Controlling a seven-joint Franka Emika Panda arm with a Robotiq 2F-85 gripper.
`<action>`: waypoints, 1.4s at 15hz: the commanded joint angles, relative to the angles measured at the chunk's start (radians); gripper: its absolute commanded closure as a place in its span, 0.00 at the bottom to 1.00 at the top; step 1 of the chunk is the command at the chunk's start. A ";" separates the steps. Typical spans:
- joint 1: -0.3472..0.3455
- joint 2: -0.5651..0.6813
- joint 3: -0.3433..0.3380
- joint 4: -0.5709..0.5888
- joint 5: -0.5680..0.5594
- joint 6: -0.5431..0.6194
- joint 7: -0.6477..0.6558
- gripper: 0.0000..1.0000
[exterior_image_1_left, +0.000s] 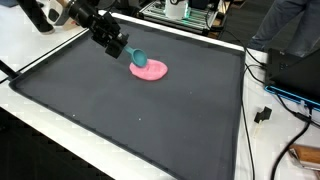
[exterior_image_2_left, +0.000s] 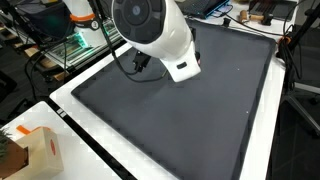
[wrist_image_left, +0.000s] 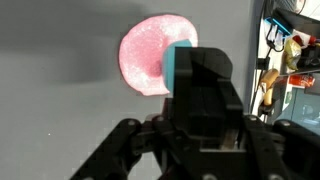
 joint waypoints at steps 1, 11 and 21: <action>-0.022 0.057 0.011 0.051 0.020 -0.028 -0.001 0.75; -0.004 0.108 -0.002 0.070 -0.014 0.036 0.022 0.75; -0.013 0.075 0.010 0.060 -0.004 0.011 0.067 0.50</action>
